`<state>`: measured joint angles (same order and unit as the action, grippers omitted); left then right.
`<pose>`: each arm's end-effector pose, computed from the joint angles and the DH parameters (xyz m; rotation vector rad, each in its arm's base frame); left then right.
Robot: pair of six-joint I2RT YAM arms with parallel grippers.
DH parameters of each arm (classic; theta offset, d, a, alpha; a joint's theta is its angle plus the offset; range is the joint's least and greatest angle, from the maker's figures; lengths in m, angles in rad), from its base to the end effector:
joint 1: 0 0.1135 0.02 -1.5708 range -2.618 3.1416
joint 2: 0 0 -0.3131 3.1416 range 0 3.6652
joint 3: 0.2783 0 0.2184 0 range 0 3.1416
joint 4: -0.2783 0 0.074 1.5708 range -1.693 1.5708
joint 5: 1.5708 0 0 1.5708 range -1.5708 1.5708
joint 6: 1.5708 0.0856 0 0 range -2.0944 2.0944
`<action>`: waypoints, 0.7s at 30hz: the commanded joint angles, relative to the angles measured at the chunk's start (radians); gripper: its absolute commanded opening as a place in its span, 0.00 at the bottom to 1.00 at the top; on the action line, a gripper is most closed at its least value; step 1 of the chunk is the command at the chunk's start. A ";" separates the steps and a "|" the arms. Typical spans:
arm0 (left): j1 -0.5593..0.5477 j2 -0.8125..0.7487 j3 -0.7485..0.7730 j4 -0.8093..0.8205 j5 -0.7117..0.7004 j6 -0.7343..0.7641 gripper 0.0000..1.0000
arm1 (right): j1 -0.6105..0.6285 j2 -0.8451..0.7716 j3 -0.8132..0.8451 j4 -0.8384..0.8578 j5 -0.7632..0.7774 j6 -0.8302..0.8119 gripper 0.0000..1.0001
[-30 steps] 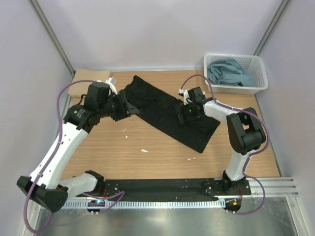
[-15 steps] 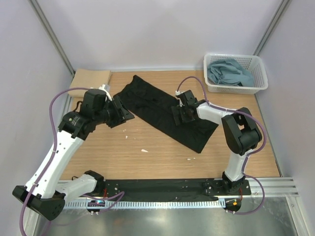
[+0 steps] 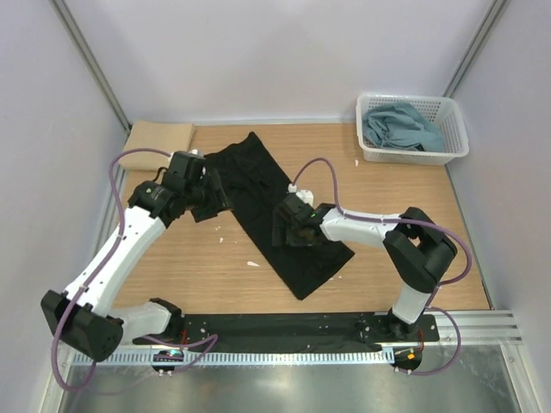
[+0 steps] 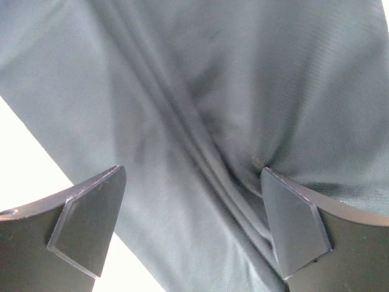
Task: Fold and stack the t-shirts
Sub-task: Fold the tshirt
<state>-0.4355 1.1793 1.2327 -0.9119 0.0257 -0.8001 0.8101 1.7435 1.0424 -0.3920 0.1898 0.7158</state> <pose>0.1907 -0.0911 0.3533 -0.4443 2.4768 -0.5686 0.2500 0.2392 0.1920 -0.0637 2.6556 0.2642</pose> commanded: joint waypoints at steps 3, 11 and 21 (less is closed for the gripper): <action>0.026 0.098 -0.019 0.099 -0.059 0.055 0.53 | 0.142 -0.019 0.020 -0.128 -0.084 0.260 1.00; 0.027 0.336 -0.010 0.283 -0.056 0.012 0.30 | 0.103 -0.197 0.212 -0.263 0.158 -0.018 0.99; 0.030 0.635 0.100 0.309 -0.099 -0.016 0.20 | -0.138 -0.304 0.096 -0.240 0.134 -0.297 0.69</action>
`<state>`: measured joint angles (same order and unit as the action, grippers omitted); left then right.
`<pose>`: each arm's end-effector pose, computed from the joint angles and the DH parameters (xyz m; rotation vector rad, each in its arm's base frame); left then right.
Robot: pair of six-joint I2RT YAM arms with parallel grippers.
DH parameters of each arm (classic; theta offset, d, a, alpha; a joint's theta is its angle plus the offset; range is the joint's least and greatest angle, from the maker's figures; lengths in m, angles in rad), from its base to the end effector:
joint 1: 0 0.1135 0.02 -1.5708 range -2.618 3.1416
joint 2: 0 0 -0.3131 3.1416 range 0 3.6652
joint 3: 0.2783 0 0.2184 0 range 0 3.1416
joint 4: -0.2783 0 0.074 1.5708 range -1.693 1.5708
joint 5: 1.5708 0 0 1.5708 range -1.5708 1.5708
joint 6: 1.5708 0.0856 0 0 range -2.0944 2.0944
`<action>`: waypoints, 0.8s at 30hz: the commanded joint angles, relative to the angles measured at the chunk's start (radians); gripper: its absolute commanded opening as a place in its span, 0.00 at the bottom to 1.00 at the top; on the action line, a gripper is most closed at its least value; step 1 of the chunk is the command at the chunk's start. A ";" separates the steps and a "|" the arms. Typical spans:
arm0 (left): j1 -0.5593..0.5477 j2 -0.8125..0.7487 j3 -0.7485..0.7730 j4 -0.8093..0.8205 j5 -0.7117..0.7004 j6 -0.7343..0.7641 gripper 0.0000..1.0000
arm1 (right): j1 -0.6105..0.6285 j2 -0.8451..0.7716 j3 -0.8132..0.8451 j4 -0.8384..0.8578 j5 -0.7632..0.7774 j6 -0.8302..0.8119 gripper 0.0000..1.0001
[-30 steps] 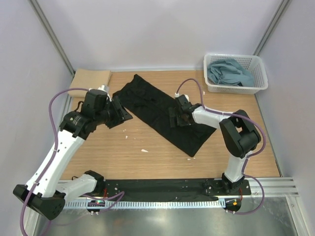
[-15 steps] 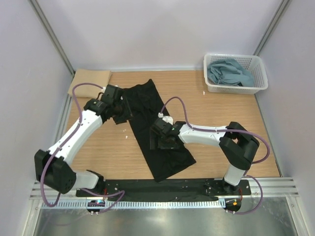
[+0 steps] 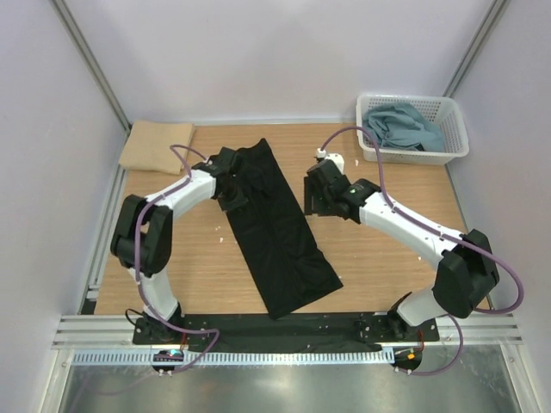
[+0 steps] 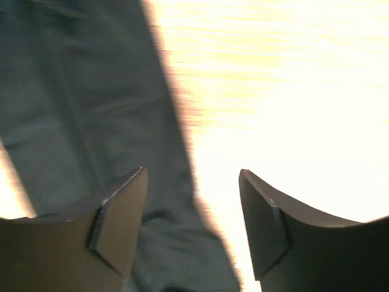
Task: Fold and stack the t-shirts
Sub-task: Fold the tshirt
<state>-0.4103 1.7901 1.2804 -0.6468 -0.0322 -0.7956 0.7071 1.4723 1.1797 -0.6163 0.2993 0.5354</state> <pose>0.3357 -0.1430 0.2230 -0.5390 2.7146 -0.2931 0.2470 0.1779 0.2991 -0.0829 2.4320 0.1880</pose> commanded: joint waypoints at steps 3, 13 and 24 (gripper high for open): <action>0.005 0.097 0.080 0.059 -0.073 -0.017 0.20 | -0.070 -0.038 -0.077 0.032 0.000 -0.161 0.56; 0.008 0.334 0.308 0.013 -0.089 0.099 0.21 | -0.138 0.105 -0.086 0.090 -0.213 -0.242 0.59; 0.021 0.534 0.639 -0.178 -0.113 0.315 0.20 | -0.139 0.189 -0.055 0.145 -0.275 -0.183 0.61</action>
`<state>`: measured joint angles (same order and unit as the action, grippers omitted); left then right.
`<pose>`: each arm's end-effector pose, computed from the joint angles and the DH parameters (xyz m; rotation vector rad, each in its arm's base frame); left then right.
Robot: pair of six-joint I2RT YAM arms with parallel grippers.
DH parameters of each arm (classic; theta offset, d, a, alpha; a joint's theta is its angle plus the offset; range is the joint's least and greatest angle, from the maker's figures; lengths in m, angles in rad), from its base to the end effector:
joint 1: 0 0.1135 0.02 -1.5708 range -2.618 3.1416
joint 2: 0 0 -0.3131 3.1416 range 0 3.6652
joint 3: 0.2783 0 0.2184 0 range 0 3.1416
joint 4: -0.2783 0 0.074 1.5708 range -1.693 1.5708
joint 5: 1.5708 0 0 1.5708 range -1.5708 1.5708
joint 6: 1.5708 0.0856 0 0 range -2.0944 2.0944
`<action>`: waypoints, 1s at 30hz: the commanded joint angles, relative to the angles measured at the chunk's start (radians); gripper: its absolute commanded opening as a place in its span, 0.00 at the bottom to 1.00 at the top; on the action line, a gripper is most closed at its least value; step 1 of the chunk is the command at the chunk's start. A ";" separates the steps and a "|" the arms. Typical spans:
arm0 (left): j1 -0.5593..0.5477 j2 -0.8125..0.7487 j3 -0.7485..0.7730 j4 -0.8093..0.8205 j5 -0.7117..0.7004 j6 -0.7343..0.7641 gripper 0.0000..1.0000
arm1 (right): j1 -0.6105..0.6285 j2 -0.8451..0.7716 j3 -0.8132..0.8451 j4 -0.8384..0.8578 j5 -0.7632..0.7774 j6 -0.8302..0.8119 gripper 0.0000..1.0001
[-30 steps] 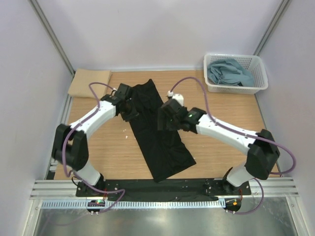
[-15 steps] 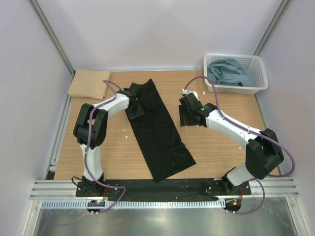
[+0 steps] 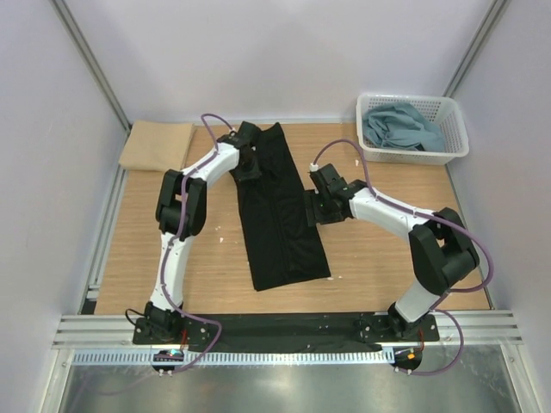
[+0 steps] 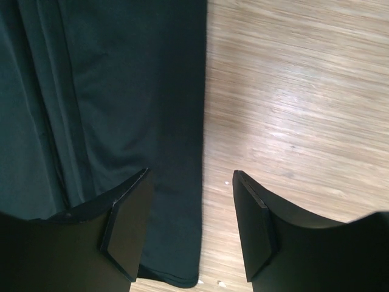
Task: Fold and stack the t-shirts
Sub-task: Fold the tshirt
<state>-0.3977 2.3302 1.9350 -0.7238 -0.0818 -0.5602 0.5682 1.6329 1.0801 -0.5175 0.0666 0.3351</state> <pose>0.4840 -0.1957 0.1718 -0.2442 2.6866 -0.1877 0.2780 0.1707 0.2269 -0.2862 2.6392 0.2166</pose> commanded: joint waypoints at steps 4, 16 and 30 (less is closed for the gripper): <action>0.010 -0.130 -0.131 -0.095 -0.101 0.094 0.25 | -0.001 0.080 0.099 0.008 -0.054 0.010 0.62; 0.008 -0.523 -0.350 -0.146 0.075 0.036 0.36 | -0.001 -0.054 -0.049 -0.052 -0.131 0.004 0.59; -0.184 -1.017 -1.184 0.152 0.298 -0.475 0.42 | -0.014 -0.226 -0.281 -0.029 -0.229 0.116 0.60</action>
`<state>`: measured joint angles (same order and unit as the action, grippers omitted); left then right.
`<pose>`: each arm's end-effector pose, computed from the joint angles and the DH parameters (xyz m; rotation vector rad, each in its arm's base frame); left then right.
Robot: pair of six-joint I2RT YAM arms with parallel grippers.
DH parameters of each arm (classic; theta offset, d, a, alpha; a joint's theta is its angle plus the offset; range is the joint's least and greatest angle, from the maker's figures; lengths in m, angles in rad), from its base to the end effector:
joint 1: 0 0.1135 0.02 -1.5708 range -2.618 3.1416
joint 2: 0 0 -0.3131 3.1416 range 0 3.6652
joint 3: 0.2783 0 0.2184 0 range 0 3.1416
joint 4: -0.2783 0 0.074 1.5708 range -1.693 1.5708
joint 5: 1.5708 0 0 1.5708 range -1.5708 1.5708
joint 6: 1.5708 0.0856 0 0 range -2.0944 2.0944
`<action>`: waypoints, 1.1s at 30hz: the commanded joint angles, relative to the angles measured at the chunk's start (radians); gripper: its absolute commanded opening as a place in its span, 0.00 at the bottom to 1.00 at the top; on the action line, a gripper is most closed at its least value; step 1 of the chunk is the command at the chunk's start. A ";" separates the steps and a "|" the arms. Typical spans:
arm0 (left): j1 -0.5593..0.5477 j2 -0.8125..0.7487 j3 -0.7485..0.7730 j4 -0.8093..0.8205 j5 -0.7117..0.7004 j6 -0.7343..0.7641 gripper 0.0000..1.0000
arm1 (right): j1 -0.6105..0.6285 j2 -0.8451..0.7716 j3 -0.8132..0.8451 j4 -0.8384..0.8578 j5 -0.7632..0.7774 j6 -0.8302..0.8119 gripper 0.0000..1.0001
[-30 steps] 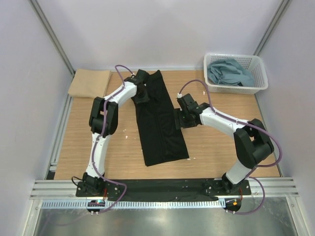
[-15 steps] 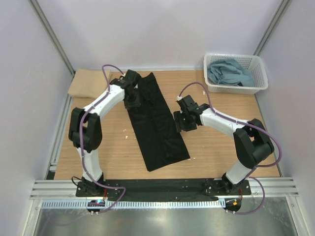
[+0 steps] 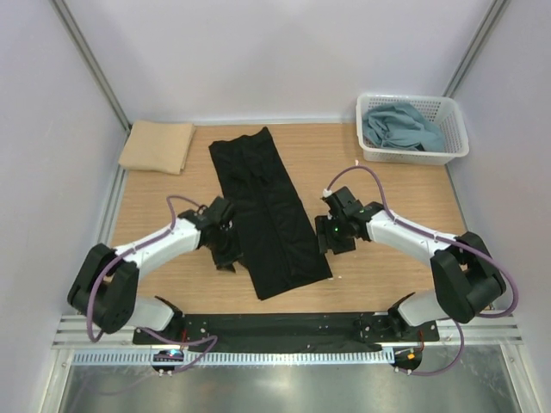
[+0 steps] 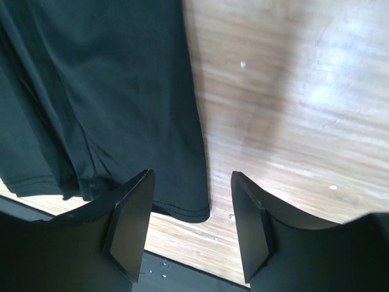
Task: Fold and stack the t-shirts
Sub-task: Fold the tshirt
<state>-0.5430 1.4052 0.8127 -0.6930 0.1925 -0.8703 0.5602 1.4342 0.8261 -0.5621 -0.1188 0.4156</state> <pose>0.1804 -0.1280 0.2032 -0.4489 2.9747 -0.5014 0.2030 0.1393 0.2065 -0.2371 2.8036 0.4155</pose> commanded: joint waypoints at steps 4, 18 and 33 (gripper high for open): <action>-0.077 -0.196 -0.207 0.245 0.009 -0.315 0.46 | -0.008 -0.034 -0.088 0.054 -0.045 0.043 0.58; -0.227 -0.367 -0.354 0.234 -0.096 -0.547 0.47 | -0.009 -0.092 -0.200 0.068 -0.113 0.112 0.41; -0.454 -0.270 -0.388 0.285 -0.258 -0.845 0.43 | -0.009 -0.164 -0.216 0.042 -0.127 0.135 0.40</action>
<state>-0.9901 1.1454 0.4454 -0.4088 0.0223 -1.6287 0.5514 1.3022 0.6193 -0.5179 -0.2291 0.5301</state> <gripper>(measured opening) 0.433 0.402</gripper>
